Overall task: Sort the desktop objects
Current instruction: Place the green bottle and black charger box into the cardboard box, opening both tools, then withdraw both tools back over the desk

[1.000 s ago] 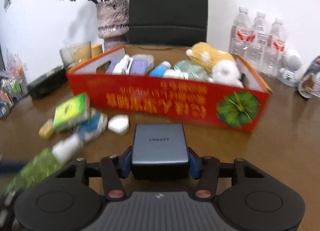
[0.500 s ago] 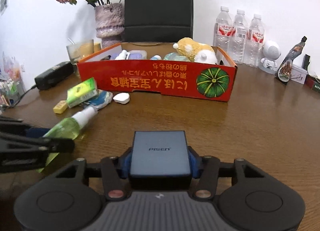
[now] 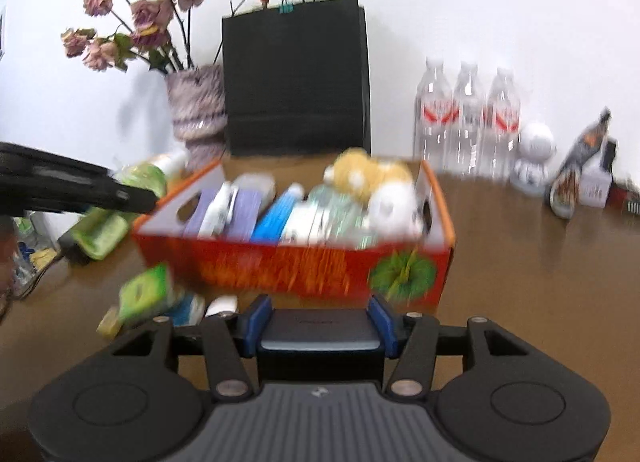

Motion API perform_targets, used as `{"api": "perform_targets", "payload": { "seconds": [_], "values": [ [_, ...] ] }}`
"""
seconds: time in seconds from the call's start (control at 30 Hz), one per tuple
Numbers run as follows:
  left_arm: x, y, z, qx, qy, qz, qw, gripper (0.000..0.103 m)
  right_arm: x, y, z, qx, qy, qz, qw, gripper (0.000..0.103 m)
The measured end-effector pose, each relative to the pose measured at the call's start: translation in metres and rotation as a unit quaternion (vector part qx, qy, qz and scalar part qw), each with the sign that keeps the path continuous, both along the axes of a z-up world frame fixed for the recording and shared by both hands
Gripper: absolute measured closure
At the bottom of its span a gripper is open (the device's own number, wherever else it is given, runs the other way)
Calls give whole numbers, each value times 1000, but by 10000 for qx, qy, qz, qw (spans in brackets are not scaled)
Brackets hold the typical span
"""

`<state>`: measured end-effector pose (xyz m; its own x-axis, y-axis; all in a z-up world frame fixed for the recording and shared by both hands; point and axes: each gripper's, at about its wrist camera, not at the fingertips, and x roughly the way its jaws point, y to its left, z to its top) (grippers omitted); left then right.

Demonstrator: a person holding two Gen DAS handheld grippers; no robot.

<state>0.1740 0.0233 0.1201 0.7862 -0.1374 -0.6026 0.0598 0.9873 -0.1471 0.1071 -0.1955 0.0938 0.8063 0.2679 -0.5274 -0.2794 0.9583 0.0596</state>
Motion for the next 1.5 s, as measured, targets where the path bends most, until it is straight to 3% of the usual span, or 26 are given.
{"api": "perform_targets", "payload": {
  "seconds": [0.23,0.37,0.43,0.53,0.67,0.8,0.97,1.13,1.27,1.5],
  "values": [
    [107,-3,-32,-26,703,20,9975,72,91,16,35,-144,-153,27,9998,51],
    [137,-8,-56,75,1150,210,9931,70,156,31,17,-326,105,-136,9993,51],
    [139,-3,-58,-157,1100,283,9934,53,179,36,-1,-375,288,-259,9985,50],
    [131,2,-50,-241,957,212,9949,48,200,40,-27,-427,861,-300,9949,50],
    [119,6,-36,-56,802,292,9963,33,187,30,-18,-135,861,-314,9957,38],
    [104,4,-23,166,774,374,9962,20,174,13,7,188,933,-484,9943,36],
    [73,-5,-10,454,775,390,9952,14,147,3,21,85,1340,-379,9902,33],
    [25,-9,-1,506,671,366,9958,8,91,2,17,-98,1183,-241,9926,27],
    [-47,-18,-10,555,278,322,9976,2,32,2,-1,-94,924,-206,9955,17],
    [-160,-20,-67,461,-74,317,9984,0,-71,4,-34,-88,470,-146,9988,16]
  ]
}}
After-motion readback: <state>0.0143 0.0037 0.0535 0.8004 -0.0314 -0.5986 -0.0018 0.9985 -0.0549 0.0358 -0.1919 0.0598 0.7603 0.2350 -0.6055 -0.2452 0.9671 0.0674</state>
